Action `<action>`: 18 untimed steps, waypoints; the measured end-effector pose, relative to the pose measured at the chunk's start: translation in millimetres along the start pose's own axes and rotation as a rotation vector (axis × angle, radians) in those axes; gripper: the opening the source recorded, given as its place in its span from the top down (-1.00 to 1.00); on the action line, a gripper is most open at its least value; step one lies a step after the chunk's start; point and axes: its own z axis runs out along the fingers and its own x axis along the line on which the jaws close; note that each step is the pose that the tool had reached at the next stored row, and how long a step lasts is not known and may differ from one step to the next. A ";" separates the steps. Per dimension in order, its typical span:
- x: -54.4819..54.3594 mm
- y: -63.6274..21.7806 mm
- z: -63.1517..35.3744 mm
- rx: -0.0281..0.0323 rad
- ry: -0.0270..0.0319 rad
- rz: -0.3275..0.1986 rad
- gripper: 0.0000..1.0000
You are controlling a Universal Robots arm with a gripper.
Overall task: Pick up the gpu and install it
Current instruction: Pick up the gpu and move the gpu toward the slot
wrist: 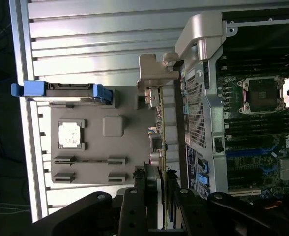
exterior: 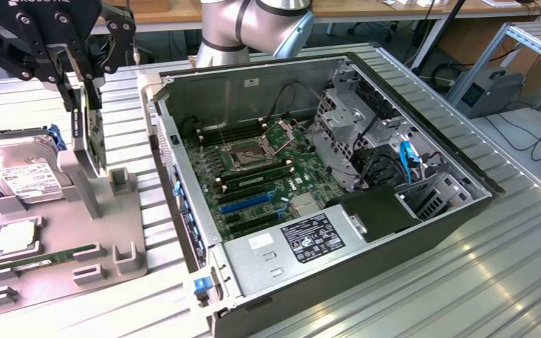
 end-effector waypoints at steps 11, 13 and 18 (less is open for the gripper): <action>-7.3 0.4 0.1 0.0012 0.0001 0.000 0.45; -9.4 0.5 0.2 0.0016 0.0000 0.000 0.45; -16.4 1.1 0.4 0.0028 0.0000 0.000 0.45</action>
